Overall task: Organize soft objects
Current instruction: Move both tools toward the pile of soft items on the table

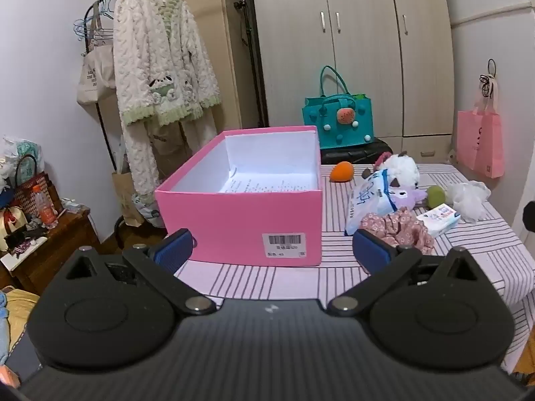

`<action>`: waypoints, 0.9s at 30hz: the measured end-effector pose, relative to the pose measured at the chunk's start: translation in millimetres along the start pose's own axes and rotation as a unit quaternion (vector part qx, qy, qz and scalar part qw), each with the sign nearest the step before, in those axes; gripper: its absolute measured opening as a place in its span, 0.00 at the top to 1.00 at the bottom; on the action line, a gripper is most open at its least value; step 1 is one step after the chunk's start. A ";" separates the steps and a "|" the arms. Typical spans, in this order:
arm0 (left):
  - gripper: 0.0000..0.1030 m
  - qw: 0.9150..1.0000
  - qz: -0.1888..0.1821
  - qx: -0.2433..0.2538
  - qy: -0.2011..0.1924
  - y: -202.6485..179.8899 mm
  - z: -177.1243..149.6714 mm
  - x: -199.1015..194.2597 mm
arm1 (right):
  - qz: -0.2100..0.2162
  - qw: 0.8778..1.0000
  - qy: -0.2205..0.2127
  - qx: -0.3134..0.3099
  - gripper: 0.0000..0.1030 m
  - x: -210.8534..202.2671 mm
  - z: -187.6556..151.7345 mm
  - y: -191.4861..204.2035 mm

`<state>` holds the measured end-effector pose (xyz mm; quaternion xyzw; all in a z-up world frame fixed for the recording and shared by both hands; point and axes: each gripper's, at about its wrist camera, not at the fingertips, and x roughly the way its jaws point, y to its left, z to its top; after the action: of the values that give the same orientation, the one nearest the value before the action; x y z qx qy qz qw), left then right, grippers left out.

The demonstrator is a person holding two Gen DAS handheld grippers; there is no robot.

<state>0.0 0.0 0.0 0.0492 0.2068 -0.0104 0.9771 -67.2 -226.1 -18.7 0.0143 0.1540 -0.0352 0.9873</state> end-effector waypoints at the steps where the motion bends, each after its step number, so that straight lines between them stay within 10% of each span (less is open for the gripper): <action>1: 0.00 1.000 0.000 0.001 0.000 0.1 0.0 0.1 | 0.000 1.000 0.002 -0.001 0.00 -0.1 0.3 -0.3; 27: 0.00 0.999 -0.009 0.045 -0.021 -6.7 -5.0 -8.0 | -0.007 1.000 0.003 -0.009 0.00 -7.0 -5.2 3.4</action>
<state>-9.6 -6.2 -2.0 0.0911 0.1859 -0.0295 0.9779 -75.1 -222.0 -21.5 0.0043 0.1572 -0.0409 0.9867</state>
